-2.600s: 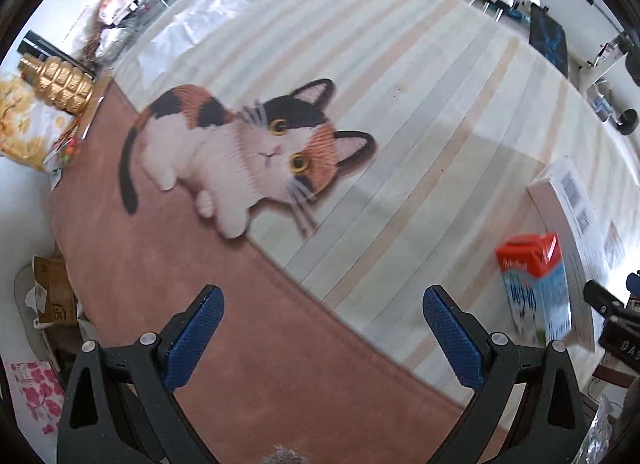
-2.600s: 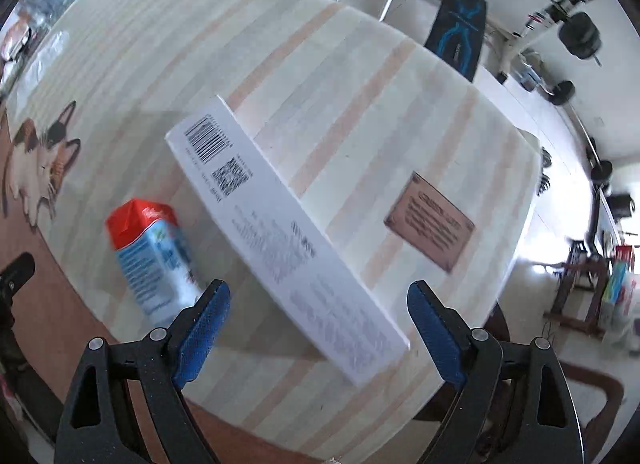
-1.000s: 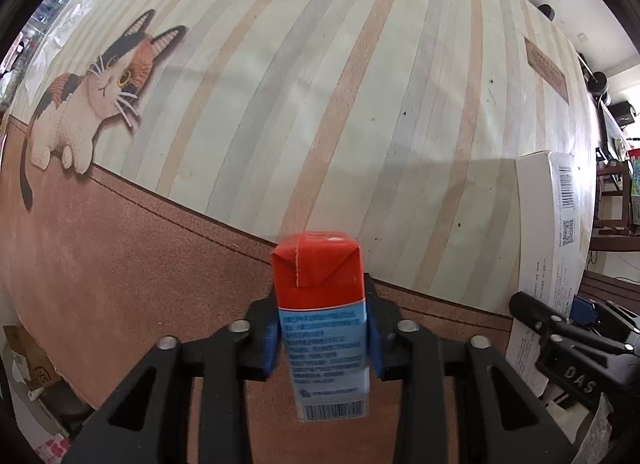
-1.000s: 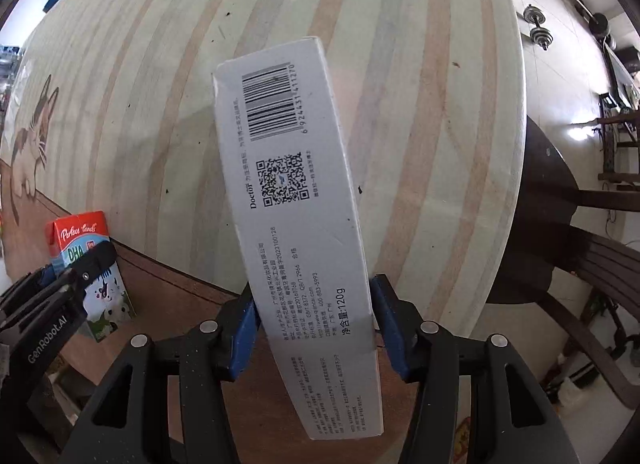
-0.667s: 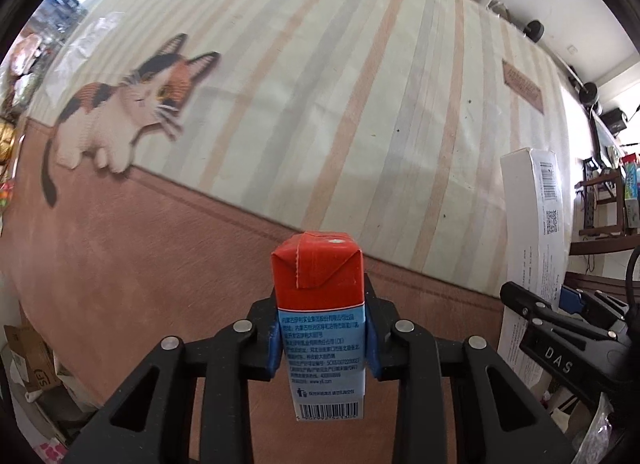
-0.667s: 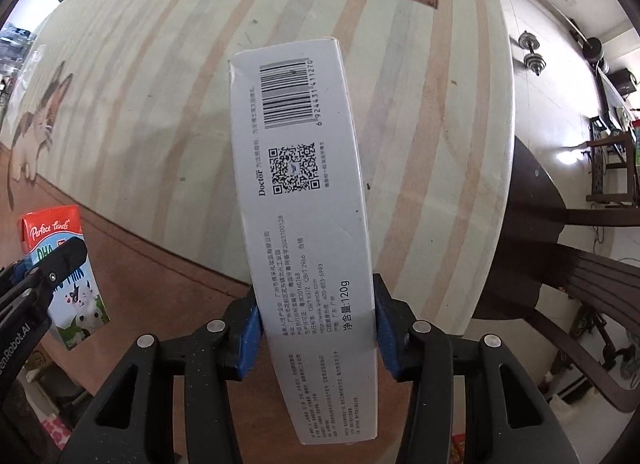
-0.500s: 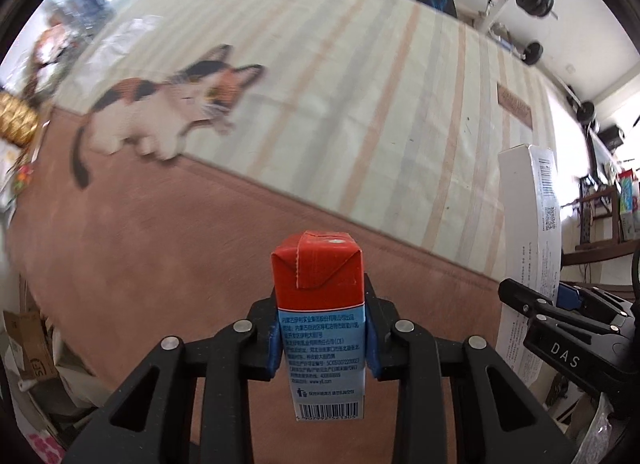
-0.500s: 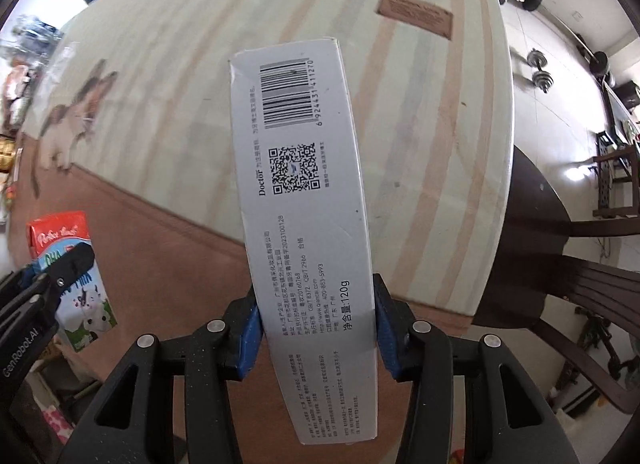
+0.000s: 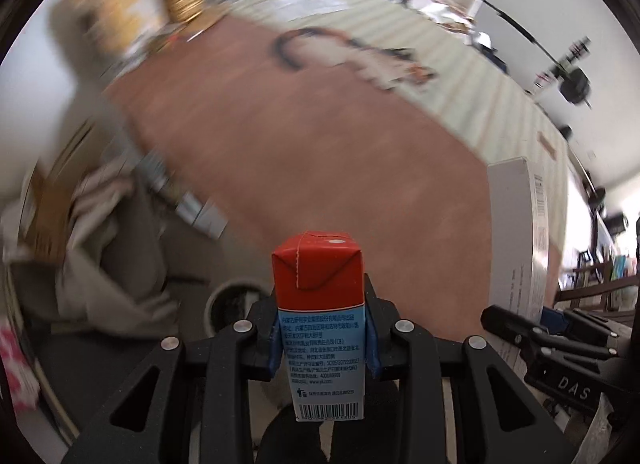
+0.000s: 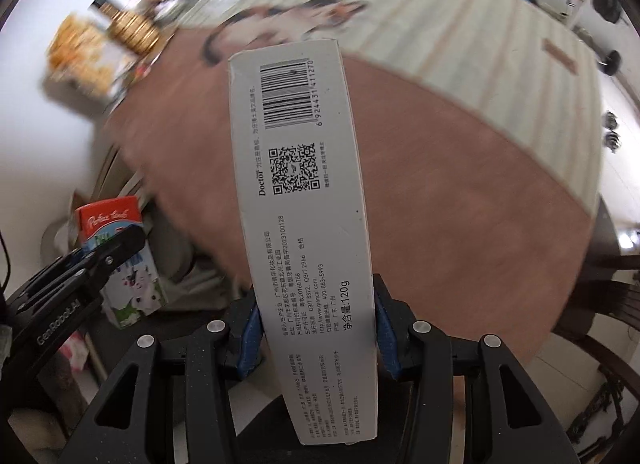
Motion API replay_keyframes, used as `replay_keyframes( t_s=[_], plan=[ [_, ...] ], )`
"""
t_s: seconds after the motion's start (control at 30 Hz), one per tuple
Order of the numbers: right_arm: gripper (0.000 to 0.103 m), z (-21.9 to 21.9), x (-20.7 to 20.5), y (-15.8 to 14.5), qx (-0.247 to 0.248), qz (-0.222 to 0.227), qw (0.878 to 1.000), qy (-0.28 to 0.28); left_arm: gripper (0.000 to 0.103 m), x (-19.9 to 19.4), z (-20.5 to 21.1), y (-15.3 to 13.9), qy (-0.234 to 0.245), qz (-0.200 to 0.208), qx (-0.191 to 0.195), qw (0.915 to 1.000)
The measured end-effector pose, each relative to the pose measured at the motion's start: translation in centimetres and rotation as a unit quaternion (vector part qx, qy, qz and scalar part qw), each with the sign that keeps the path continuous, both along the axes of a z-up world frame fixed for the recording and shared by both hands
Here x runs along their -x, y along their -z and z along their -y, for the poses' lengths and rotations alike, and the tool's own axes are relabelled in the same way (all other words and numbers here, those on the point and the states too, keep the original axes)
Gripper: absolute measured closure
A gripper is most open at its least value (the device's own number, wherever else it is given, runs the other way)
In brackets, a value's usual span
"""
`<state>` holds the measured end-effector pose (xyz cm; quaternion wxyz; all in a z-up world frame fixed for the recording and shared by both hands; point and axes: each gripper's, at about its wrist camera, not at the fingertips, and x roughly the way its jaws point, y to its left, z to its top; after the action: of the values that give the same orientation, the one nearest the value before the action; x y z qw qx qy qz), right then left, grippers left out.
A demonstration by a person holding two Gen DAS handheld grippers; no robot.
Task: Collect trash
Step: 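Carry the milk carton and long white box over the trash bin, then open both tools to drop the carton and long box into the bin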
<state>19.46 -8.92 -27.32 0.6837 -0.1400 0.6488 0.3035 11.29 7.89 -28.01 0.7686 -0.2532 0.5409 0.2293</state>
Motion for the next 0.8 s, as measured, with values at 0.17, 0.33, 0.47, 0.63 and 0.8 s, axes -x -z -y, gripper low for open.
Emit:
replay_keyframes(
  t_s=[0.17, 0.33, 0.47, 0.63, 0.8],
  plan=[
    [0.053, -3.8, 8.5, 6.4, 0.025, -0.062, 0.996, -0.057, 0.075, 10.2, -3.5, 5.8, -0.074, -0.037, 0.049, 0.9954],
    [0.053, -6.8, 13.8, 15.4, 0.082, -0.110, 0.986, -0.098, 0.075, 17.5, -6.8, 15.2, -0.153, -0.072, 0.111, 0.9794],
    [0.053, -9.2, 16.0, 24.6, 0.117, -0.130, 0.977, -0.123, 0.075, 19.5, -8.7, 23.3, -0.188, -0.072, 0.156, 0.9670],
    [0.053, -11.9, 15.8, 36.3, 0.138, -0.161, 0.969, -0.124, 0.073, 19.2, -11.2, 34.5, -0.207, -0.060, 0.214, 0.9527],
    [0.053, -14.3, 14.8, 47.3, 0.144, -0.182, 0.964, -0.133, 0.058, 18.8, -12.6, 43.0, -0.223, -0.052, 0.250, 0.9408]
  ],
)
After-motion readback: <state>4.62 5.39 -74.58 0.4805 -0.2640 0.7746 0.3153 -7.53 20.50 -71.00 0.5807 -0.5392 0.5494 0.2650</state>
